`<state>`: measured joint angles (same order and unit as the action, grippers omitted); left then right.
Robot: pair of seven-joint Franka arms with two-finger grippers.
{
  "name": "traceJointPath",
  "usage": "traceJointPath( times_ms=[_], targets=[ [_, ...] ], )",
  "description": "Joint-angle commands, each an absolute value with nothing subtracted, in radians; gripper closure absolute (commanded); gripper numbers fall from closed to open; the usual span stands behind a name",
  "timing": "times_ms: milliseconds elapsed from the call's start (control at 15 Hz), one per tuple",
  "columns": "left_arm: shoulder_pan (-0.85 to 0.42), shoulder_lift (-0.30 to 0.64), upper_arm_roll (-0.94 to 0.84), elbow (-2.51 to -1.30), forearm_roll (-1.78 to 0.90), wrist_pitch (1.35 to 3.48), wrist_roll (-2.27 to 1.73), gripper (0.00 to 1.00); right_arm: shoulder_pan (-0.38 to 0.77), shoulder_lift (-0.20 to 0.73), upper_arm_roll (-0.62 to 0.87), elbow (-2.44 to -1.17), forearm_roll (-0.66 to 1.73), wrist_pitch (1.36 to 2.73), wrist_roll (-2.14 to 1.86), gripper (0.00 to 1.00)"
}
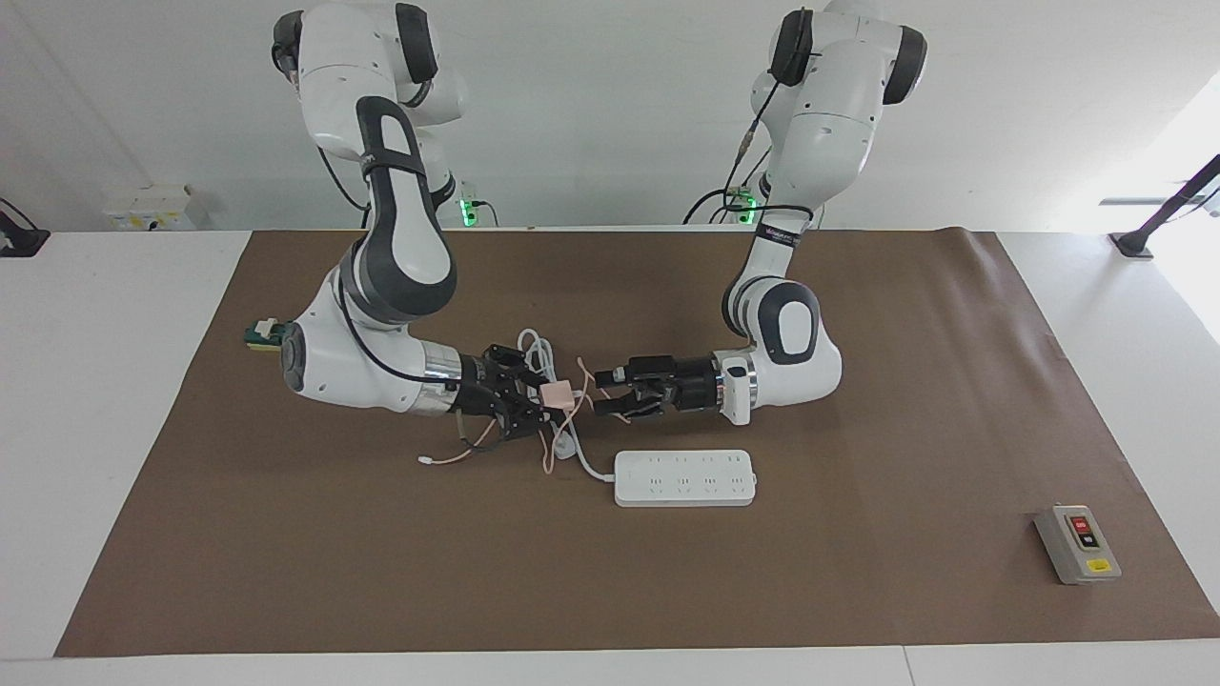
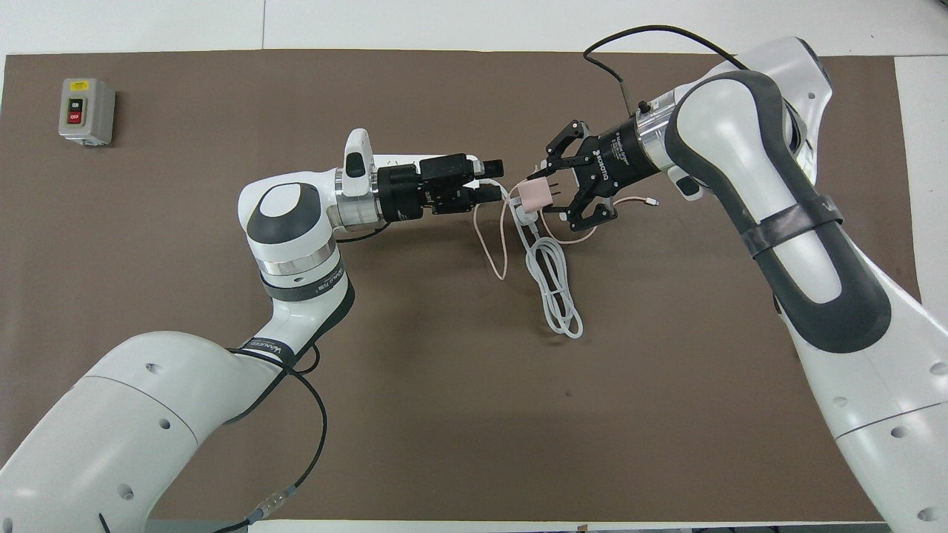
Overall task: Plug charger into power strip
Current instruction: 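Lift the charger toward the left gripper while the left gripper approaches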
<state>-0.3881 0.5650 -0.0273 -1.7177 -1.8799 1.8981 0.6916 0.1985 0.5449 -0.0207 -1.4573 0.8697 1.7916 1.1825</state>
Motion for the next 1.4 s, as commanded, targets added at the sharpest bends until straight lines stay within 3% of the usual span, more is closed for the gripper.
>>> traceJointPath(
  times_ms=[0,665,931,1331],
  targets=[
    [-0.394,0.522,-0.023,-1.766,-1.904,1.916,0.693,0.00,0.225,0.578,-0.023,-1.387,0.885,1.799,1.248,1.00],
    [-0.362,0.460,-0.012,-1.795,-1.890,1.908,0.673,0.00,0.236,0.580,-0.023,-1.379,0.891,1.818,1.266,1.00],
    [-0.261,0.407,-0.012,-1.761,-1.812,1.905,0.647,0.00,0.236,0.580,-0.023,-1.379,0.891,1.819,1.264,1.00],
    [-0.155,0.419,-0.008,-1.761,-1.590,1.901,0.673,0.00,0.232,0.580,-0.023,-1.379,0.894,1.816,1.264,1.00]
  ],
)
